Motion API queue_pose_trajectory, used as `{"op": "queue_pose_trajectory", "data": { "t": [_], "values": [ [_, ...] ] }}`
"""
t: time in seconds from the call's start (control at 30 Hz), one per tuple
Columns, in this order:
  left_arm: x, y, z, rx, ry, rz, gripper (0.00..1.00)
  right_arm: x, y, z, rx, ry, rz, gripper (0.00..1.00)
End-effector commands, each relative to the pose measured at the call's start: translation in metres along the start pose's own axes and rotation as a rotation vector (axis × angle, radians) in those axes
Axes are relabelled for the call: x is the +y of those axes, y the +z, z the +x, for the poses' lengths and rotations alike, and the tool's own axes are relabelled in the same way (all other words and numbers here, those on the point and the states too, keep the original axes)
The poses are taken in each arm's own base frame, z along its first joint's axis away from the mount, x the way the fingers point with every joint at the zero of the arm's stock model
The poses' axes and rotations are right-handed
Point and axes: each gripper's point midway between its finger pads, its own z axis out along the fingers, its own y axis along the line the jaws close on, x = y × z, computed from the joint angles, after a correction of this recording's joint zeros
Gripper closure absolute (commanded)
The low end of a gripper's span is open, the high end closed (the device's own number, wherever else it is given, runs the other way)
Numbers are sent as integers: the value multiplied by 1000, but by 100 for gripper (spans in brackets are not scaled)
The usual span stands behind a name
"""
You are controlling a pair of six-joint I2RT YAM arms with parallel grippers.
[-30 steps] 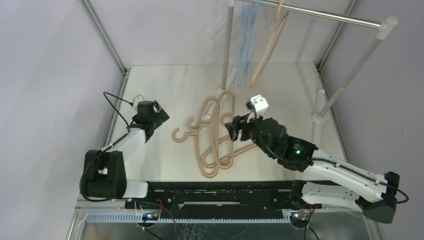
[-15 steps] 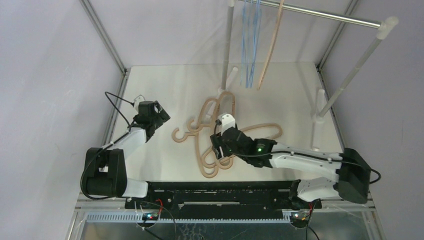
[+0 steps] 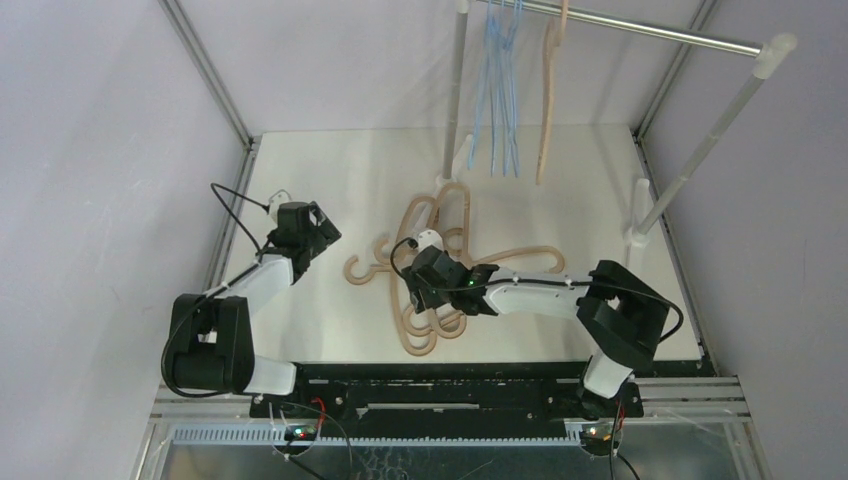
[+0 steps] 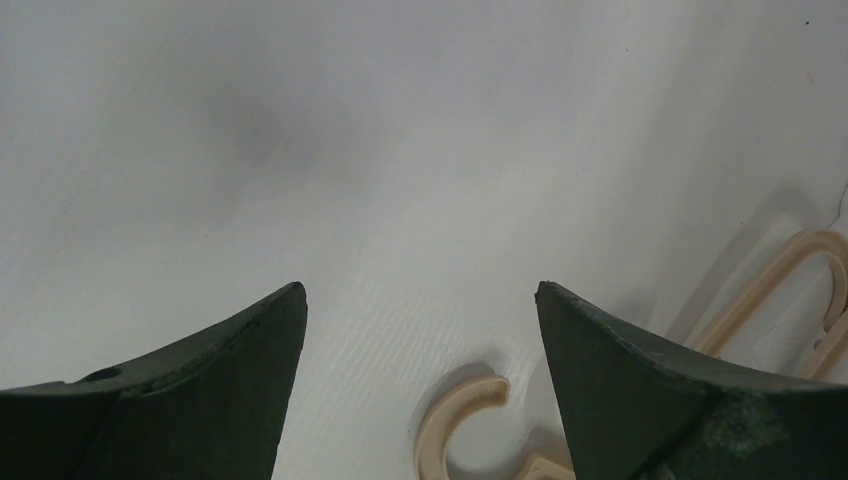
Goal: Organize the hangers
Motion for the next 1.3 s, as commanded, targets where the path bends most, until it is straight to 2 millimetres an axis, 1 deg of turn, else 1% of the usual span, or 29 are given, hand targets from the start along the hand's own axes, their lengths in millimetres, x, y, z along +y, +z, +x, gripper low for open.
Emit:
{"op": "queue_pose_trajectory", "data": {
  "t": [0.0,0.2,0.4,0.53,0.6,0.67,0.77,0.8,0.9,1.0,1.07,1.13,1.27],
  "values": [
    [-10,3,-6,-22,5,37,11,13,3,-38,-97,20,-9,32],
    [-11,5,-4,-17,6,40,11,0,18,-29,-76,22,58,32],
    [-10,6,-2,-12,8,38,11,-10,30,-19,-64,31,120,39],
    [-11,5,-2,-11,9,44,11,-15,34,-15,-58,30,148,49],
    [-11,5,-2,-12,8,43,11,-16,33,-15,-57,29,156,60],
    [-10,5,-2,-13,8,43,11,-18,30,-17,-63,28,166,66],
    [-10,4,-2,-14,8,43,11,-19,23,-21,-83,16,184,81],
    [-10,4,-2,-14,8,42,11,-19,20,-23,-91,8,187,83],
    [-9,4,-3,-17,8,41,11,-20,8,-31,-122,-8,215,85],
    [-9,3,-3,-19,9,42,11,-19,-16,-39,-145,-18,216,87],
    [-9,3,-4,-22,8,40,11,-14,-43,-49,-179,-7,179,88],
    [-10,3,-5,-24,9,41,11,-10,-66,-53,-203,9,119,89],
    [-10,2,-5,-26,9,42,11,-7,-113,-52,-243,55,-2,90]
  ]
}}
